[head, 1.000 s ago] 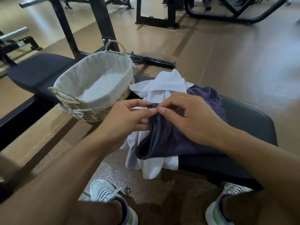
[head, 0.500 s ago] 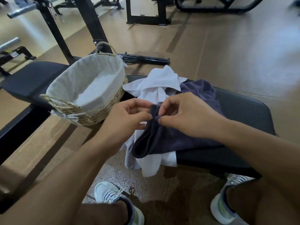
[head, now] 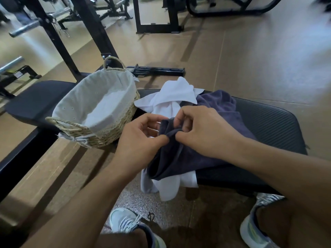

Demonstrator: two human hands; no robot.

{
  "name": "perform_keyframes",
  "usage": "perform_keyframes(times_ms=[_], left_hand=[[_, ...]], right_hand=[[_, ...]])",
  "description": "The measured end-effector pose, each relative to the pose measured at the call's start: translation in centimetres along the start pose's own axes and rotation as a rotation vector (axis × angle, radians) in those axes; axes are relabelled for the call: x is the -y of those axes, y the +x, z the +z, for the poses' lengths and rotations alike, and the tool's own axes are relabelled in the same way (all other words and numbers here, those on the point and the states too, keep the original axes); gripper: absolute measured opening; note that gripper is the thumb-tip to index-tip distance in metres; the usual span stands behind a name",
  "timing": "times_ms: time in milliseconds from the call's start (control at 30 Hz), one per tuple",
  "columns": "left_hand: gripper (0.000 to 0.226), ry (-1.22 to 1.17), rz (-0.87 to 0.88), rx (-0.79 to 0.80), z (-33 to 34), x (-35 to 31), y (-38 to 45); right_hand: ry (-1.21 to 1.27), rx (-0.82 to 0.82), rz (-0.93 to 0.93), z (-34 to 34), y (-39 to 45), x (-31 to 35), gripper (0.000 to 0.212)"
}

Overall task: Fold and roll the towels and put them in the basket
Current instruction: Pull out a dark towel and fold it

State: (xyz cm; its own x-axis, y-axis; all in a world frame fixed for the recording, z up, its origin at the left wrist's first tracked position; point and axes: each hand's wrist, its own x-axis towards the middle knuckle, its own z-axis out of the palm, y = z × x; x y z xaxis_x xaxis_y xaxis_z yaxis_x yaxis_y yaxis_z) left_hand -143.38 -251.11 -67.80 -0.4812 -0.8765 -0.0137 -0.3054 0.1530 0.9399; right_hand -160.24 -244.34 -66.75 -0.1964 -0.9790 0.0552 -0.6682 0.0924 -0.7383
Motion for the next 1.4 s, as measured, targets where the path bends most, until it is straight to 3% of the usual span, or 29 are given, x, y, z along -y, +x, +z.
perform_keyframes(times_ms=[133,233,533,633,767,833,1000,1400], left_hand=[[0.035,-0.07,-0.039,-0.014,-0.3,0.1,0.1],[0.027,-0.108,-0.086,-0.017,-0.7,0.2,0.3],[0.024,-0.115,-0.077,0.019,-0.7,0.1,0.3],[0.028,-0.118,-0.076,0.017,-0.8,0.3,0.3],[0.018,-0.134,-0.093,0.039,-0.9,0.5,0.5],[0.01,-0.162,-0.111,0.038,-0.9,0.4,0.6],[0.02,-0.15,-0.085,0.033,-0.7,0.4,0.4],[0.014,-0.133,-0.02,0.073,-1.1,0.5,0.2]], right_hand=[[0.303,0.126,0.052,-0.3,-0.2,0.4,0.004],[0.381,0.209,0.029,-0.6,0.0,0.3,0.022],[0.163,0.107,-0.126,-0.4,0.8,-0.5,0.011],[0.085,0.052,-0.171,-0.7,0.7,-0.4,0.014],[0.004,0.005,-0.207,-0.8,0.6,-0.2,0.021],[0.007,0.001,-0.212,-0.7,0.6,-0.2,0.02],[0.048,0.004,-0.231,-0.4,0.8,-0.3,0.02],[0.141,-0.004,-0.231,-0.5,1.2,-0.2,0.024]])
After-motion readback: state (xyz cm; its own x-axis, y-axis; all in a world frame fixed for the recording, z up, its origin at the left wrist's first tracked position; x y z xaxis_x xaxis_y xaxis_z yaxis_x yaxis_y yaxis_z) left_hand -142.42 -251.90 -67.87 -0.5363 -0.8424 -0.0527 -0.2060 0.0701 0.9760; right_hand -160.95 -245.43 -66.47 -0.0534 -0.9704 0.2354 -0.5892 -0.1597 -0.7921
